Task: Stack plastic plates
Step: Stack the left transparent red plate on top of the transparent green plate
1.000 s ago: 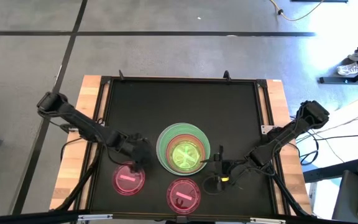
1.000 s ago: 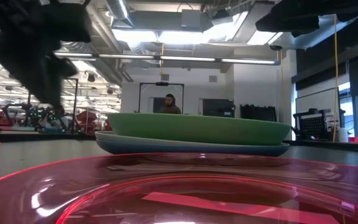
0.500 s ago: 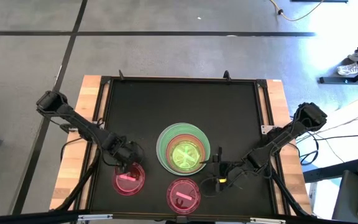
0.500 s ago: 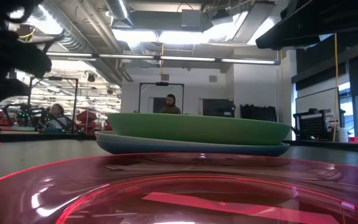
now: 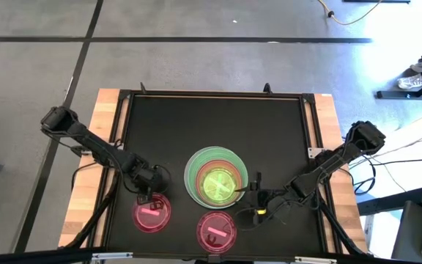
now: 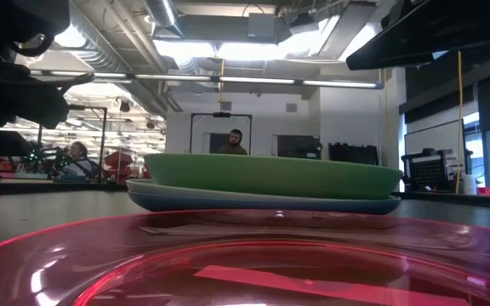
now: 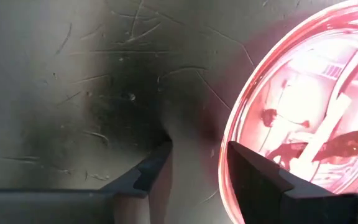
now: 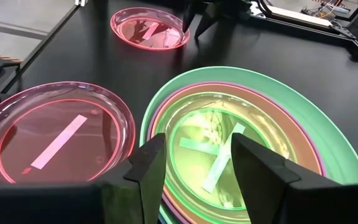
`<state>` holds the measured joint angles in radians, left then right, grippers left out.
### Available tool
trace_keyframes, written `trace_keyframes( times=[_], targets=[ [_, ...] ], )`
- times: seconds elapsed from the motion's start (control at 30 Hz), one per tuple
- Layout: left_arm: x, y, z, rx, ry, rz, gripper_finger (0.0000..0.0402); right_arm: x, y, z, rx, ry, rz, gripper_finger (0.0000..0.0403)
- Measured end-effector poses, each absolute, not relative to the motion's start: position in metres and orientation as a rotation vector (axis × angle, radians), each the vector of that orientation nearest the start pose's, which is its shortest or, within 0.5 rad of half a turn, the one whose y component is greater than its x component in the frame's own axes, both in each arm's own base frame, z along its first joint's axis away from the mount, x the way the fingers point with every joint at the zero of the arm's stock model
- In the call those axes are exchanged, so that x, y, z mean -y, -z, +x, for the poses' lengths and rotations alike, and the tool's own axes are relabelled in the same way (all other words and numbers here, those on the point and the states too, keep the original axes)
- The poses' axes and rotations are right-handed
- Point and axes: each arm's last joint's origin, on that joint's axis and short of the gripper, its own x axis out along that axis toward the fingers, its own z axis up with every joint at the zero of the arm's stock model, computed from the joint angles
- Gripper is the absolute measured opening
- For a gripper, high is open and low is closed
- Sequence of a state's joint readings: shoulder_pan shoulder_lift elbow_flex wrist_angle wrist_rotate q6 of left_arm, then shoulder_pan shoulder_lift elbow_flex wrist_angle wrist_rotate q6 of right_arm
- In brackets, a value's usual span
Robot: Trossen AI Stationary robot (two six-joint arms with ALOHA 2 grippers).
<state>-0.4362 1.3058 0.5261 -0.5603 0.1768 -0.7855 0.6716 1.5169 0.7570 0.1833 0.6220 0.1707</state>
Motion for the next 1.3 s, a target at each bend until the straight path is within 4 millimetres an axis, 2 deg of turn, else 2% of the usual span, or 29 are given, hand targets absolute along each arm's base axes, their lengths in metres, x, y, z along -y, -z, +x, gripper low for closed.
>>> trace_keyframes(
  times=[0.83,1.0,1.13,1.3],
  targets=[
    [0.085,-0.134,0.171,-1.442,0.012,-0.459,0.0010,-0.174,-0.191,0.246,-0.469,-0.007,-0.182,0.0172],
    [0.083,-0.135,0.174,-1.436,0.019,-0.490,0.0003,-0.174,-0.191,0.246,-0.477,-0.006,-0.188,0.0172],
    [0.083,-0.144,0.182,-1.410,0.032,-0.487,0.0002,-0.174,-0.191,0.246,-0.476,-0.005,-0.182,0.0172],
    [0.085,-0.169,0.200,-1.344,0.080,-0.495,0.0002,-0.175,-0.191,0.245,-0.472,-0.005,-0.151,0.0172]
  ],
)
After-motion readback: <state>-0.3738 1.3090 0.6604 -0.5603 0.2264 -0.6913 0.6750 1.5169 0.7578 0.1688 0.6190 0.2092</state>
